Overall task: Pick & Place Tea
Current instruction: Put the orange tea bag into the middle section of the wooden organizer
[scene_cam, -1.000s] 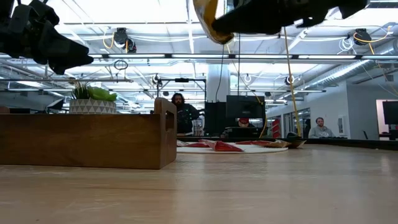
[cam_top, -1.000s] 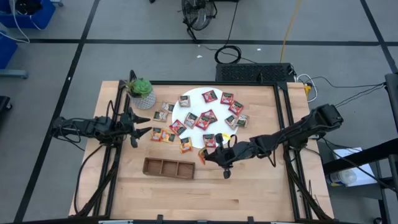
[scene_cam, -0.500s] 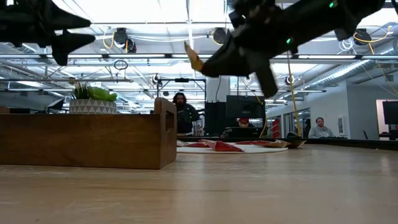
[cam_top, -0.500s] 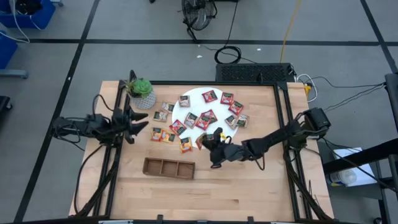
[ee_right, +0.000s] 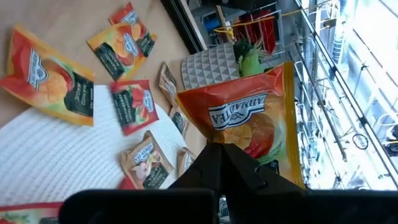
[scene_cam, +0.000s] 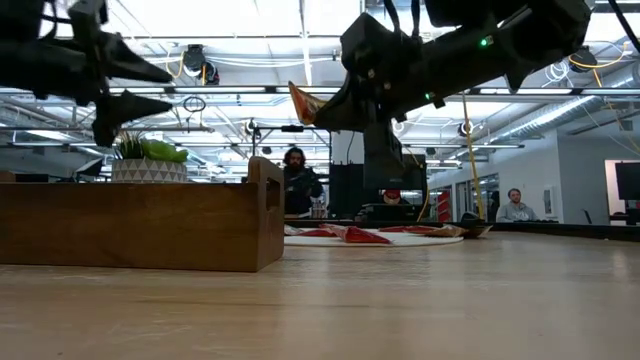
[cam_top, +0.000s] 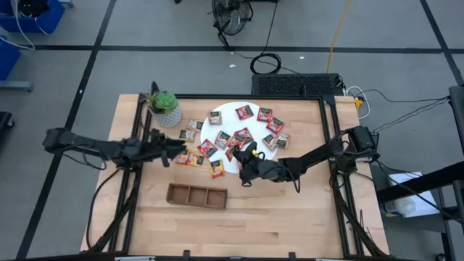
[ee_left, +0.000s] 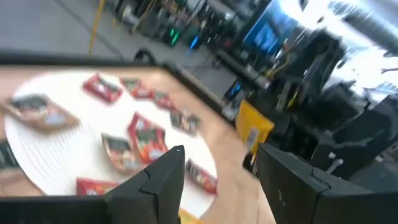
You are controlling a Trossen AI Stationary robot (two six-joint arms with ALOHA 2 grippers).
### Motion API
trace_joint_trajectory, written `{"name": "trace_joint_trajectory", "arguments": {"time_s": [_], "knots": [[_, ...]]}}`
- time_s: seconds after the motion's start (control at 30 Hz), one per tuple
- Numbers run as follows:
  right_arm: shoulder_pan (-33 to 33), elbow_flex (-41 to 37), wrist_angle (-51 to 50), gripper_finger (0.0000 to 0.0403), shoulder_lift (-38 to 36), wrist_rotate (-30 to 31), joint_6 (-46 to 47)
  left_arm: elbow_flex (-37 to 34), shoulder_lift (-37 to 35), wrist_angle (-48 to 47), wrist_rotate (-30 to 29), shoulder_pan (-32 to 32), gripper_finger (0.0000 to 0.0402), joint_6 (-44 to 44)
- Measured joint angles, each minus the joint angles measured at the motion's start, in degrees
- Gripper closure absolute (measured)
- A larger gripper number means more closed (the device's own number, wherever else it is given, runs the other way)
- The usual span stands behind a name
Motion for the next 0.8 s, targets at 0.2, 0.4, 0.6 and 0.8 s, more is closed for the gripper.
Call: {"name": "trace_joint_trajectory", "arguments": {"time_s": [0.2,0.4,0.6,0.8], "knots": [[0.5,0.6,-1.37,0.0403,0.0,-3.07,-6.69,10.9,21.32,7.98,13.13,2.7,0.0201,-1.47],[1.63,6.17,-11.31,0.0403,0.0,-3.45,-6.57,28.56,40.7,-2.22,27.17,7.24,0.0201,-2.64],[4.01,7.23,-13.51,0.0403,0.0,-4.59,-7.96,42.73,52.06,-12.97,34.56,10.91,0.0201,-0.6],[5.31,7.23,-16.69,0.0403,0.0,-4.2,-7.8,50.46,56.7,-20.77,41.78,13.09,0.0201,-0.22]]}}
